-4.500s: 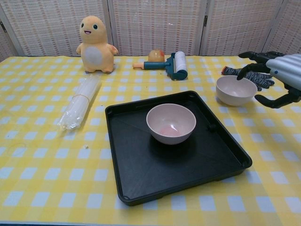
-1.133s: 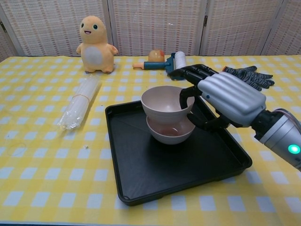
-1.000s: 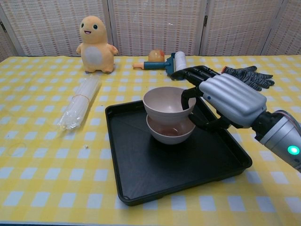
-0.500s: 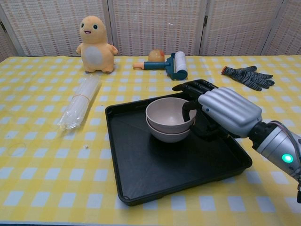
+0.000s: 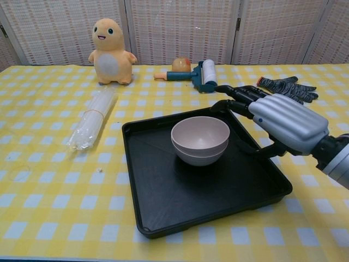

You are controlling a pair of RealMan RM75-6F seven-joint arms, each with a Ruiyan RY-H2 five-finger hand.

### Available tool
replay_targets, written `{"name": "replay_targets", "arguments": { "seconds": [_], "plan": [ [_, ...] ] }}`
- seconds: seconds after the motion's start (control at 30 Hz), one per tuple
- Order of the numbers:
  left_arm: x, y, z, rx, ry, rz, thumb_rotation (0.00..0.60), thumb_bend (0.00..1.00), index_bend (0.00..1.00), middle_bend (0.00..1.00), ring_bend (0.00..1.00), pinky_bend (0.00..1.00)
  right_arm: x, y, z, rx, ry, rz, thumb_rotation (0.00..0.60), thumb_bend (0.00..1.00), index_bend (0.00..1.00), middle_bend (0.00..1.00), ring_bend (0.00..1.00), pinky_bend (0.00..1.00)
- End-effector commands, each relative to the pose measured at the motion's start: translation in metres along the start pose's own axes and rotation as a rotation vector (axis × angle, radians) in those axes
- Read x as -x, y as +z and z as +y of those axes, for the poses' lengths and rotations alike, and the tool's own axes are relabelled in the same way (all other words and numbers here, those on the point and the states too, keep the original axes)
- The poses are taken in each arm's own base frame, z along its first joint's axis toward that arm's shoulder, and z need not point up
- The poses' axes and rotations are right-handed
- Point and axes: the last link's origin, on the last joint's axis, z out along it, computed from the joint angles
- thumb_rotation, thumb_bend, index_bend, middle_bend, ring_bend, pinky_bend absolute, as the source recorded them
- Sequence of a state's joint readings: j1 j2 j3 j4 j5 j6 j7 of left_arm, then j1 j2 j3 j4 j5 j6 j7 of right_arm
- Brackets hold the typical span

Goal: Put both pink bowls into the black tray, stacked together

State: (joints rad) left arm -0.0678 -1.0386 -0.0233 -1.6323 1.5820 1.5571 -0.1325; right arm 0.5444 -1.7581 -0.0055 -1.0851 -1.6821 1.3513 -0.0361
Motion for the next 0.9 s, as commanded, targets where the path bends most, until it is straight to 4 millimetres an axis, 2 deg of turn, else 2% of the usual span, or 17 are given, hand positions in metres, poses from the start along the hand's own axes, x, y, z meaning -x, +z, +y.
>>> {"name": "replay_targets", "arguments": {
  "seconds": [0.03,0.13,0.27,0.4,0.57,0.67,0.9],
  "plan": [
    [0.001,0.000,0.000,0.001,0.010,-0.003,0.600,0.22,0.00,0.01,0.00,0.00,-0.016,-0.017,0.006,0.020,0.011,0.024,0.600,0.49,0.18,0.00,0.00,0.00],
    [0.004,0.001,0.001,-0.001,0.018,-0.016,0.600,0.22,0.00,0.01,0.00,0.00,-0.035,-0.043,0.017,0.073,0.006,0.030,0.600,0.49,0.14,0.00,0.00,0.00],
    [0.009,0.002,0.002,-0.005,0.036,-0.034,0.600,0.22,0.00,0.01,0.00,0.00,-0.070,-0.092,0.039,0.220,-0.003,-0.018,0.600,0.49,0.01,0.00,0.00,0.00],
    [0.015,0.004,0.003,-0.015,0.061,-0.055,0.600,0.22,0.00,0.01,0.00,0.00,-0.109,-0.152,0.055,0.380,-0.013,-0.044,0.600,0.49,0.00,0.00,0.00,0.00],
    [0.021,0.005,0.006,-0.020,0.103,-0.058,0.600,0.22,0.00,0.01,0.00,0.00,-0.133,-0.205,0.065,0.528,-0.019,-0.002,0.600,0.49,0.00,0.00,0.00,0.00],
    [0.024,0.005,0.008,-0.027,0.123,-0.049,0.600,0.22,0.00,0.01,0.00,0.00,-0.137,-0.217,0.071,0.544,-0.015,-0.017,0.600,0.49,0.00,0.00,0.00,0.00],
    [0.029,0.003,0.017,0.000,0.142,-0.040,0.600,0.22,0.00,0.01,0.00,0.00,-0.141,-0.218,0.072,0.528,0.015,-0.042,0.600,0.49,0.00,0.00,0.00,0.00]
  ]
}}
